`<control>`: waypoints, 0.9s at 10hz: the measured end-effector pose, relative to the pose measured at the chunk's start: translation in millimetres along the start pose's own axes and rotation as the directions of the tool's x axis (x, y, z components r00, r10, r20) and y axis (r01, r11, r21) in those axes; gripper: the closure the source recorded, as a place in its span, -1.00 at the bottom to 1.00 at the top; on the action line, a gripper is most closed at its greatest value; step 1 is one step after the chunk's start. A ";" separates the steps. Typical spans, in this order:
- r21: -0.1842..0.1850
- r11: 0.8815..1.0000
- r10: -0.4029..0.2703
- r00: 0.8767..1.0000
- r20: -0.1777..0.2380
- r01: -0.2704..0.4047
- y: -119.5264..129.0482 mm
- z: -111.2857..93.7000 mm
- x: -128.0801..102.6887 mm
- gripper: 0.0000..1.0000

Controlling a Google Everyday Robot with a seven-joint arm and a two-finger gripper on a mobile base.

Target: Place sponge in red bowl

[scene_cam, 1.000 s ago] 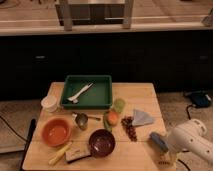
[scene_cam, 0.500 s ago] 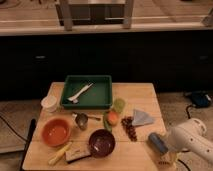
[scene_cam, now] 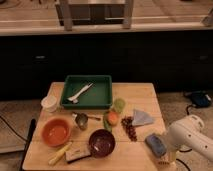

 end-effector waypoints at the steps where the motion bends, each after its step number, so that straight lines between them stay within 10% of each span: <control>1: -0.001 1.000 0.017 1.000 0.006 -0.017 -0.5 -0.5 -2.5 -0.60; 9: -0.032 0.981 0.193 0.980 0.037 -0.192 -3.0 7.8 -17.5 -0.60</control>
